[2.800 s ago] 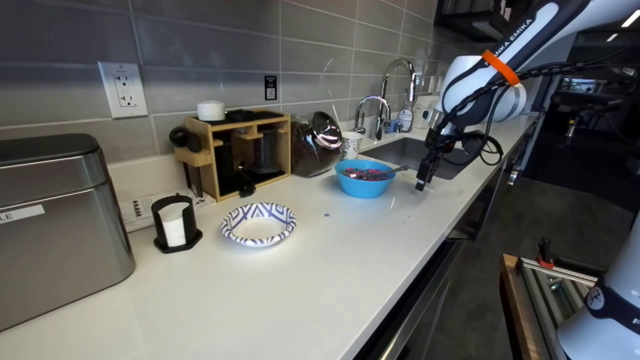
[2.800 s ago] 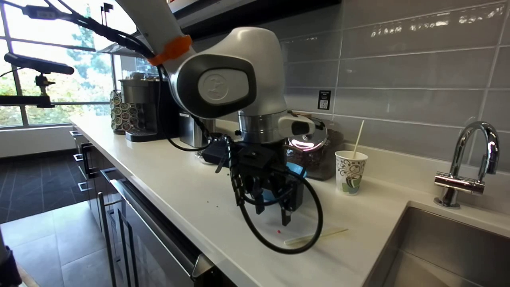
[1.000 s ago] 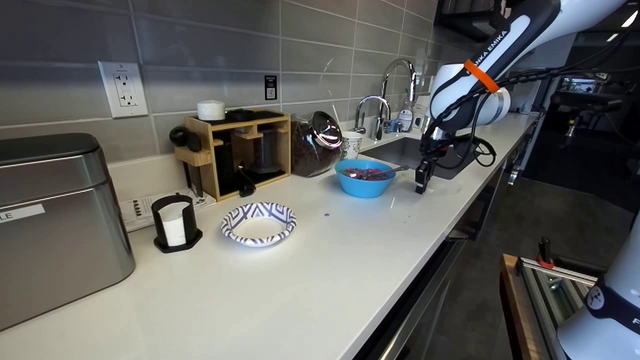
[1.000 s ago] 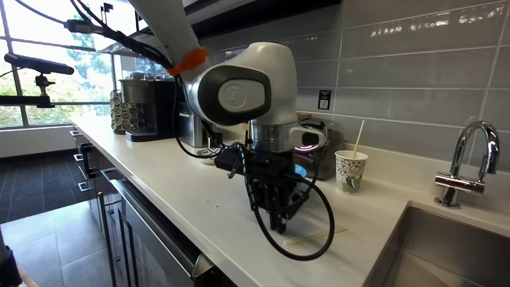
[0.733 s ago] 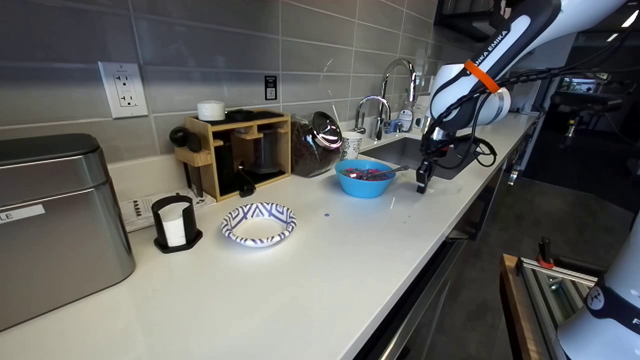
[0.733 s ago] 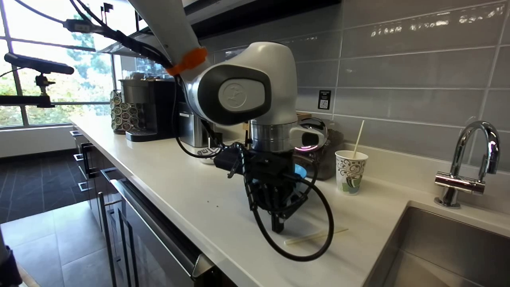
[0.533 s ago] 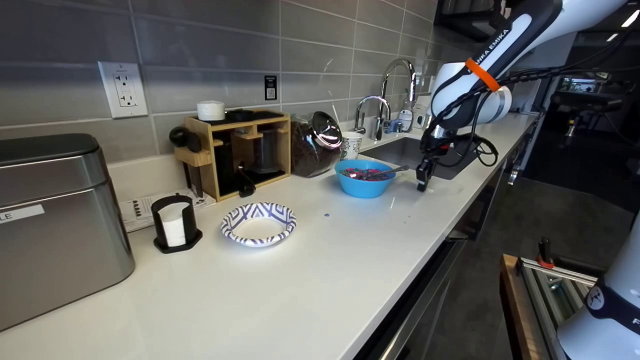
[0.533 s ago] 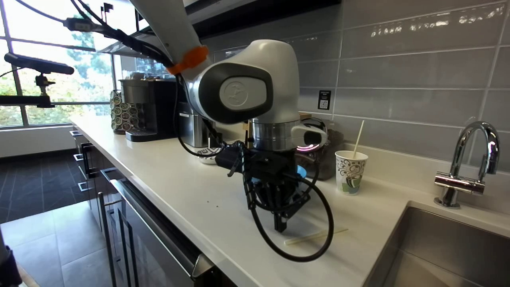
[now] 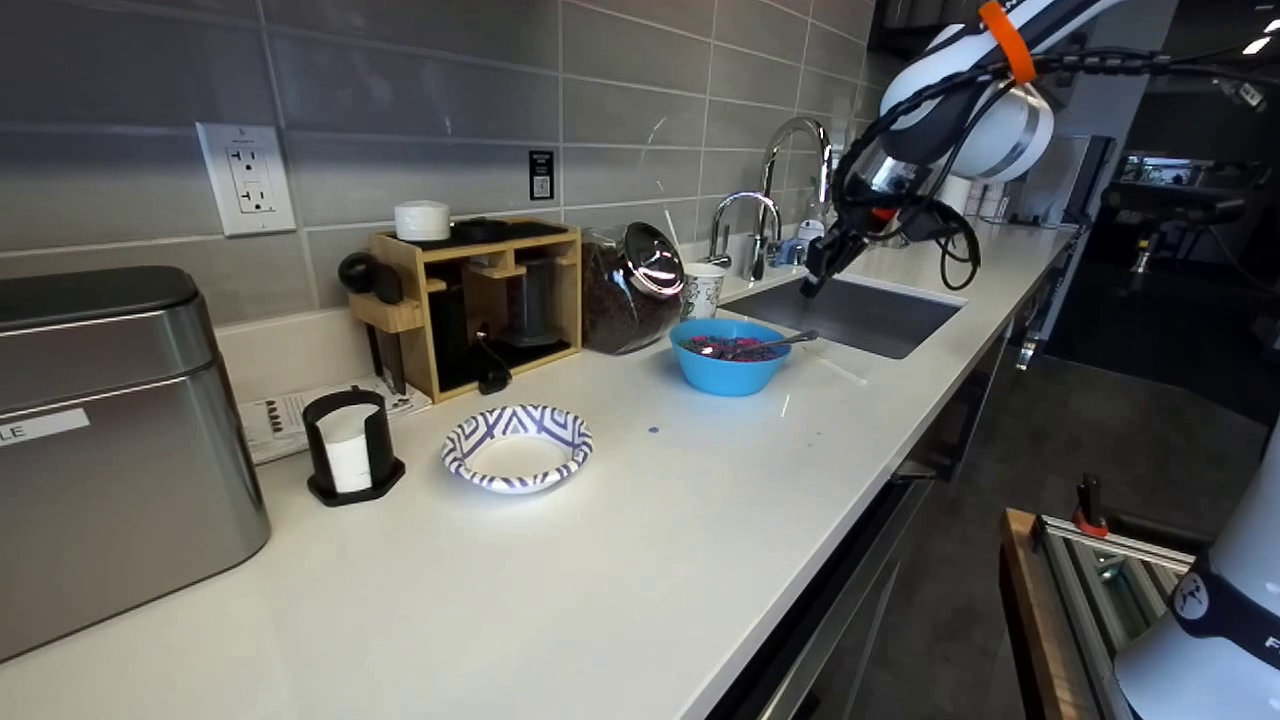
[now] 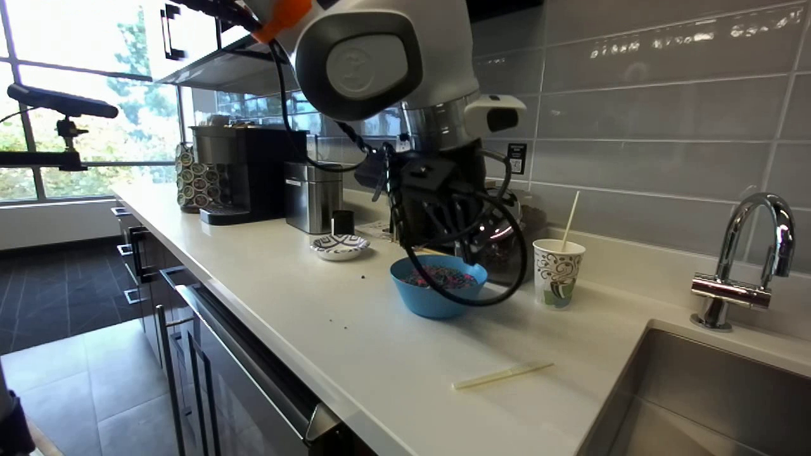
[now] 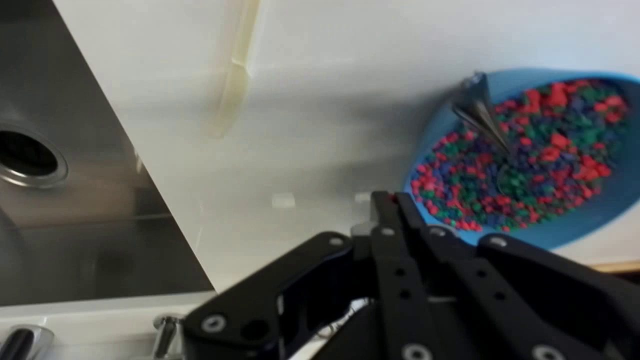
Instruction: Pick up some cereal from the counter and place it in the blue bowl.
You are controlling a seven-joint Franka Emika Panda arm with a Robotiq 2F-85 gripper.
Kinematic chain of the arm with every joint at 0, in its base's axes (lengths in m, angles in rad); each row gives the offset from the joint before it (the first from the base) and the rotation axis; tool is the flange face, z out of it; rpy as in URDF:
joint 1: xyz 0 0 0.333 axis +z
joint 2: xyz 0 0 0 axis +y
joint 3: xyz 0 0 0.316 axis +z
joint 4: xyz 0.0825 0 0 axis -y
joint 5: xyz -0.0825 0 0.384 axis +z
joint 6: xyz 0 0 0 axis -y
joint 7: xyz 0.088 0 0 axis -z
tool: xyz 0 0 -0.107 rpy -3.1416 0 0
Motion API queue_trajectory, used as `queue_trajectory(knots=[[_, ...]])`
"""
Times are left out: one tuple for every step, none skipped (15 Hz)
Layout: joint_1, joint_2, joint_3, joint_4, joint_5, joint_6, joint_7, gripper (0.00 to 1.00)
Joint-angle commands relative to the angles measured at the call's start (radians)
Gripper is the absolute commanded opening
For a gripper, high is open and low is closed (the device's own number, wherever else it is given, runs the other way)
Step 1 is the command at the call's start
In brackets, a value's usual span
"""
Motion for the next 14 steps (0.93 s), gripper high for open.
queue_trajectory(knots=[[0.115,-0.096,-0.043,-0.041,0.173,0.054,-0.111,0.0],[0.149,-0.106,-0.052,-0.04,0.217,0.07,-0.13,0.0],[0.181,-0.114,-0.06,-0.04,0.258,0.083,-0.16,0.0],[0.212,-0.109,-0.065,-0.039,0.294,0.107,-0.184,0.0],[0.24,-0.105,-0.072,-0.037,0.326,0.126,-0.204,0.0],[0.27,-0.096,-0.079,-0.035,0.356,0.142,-0.226,0.0],[0.297,-0.088,-0.085,-0.033,0.384,0.16,-0.244,0.0],[0.318,-0.082,-0.09,-0.033,0.405,0.178,-0.256,0.14],[0.337,-0.081,-0.096,-0.032,0.42,0.189,-0.268,0.26],[0.343,-0.084,-0.096,-0.034,0.423,0.197,-0.273,0.34],[0.342,-0.09,-0.096,-0.035,0.416,0.19,-0.272,0.4],[0.316,-0.096,-0.081,-0.037,0.384,0.184,-0.25,0.5],[0.284,-0.096,-0.064,-0.039,0.35,0.169,-0.224,0.56],[0.223,-0.096,-0.03,-0.046,0.289,0.167,-0.177,0.66]])
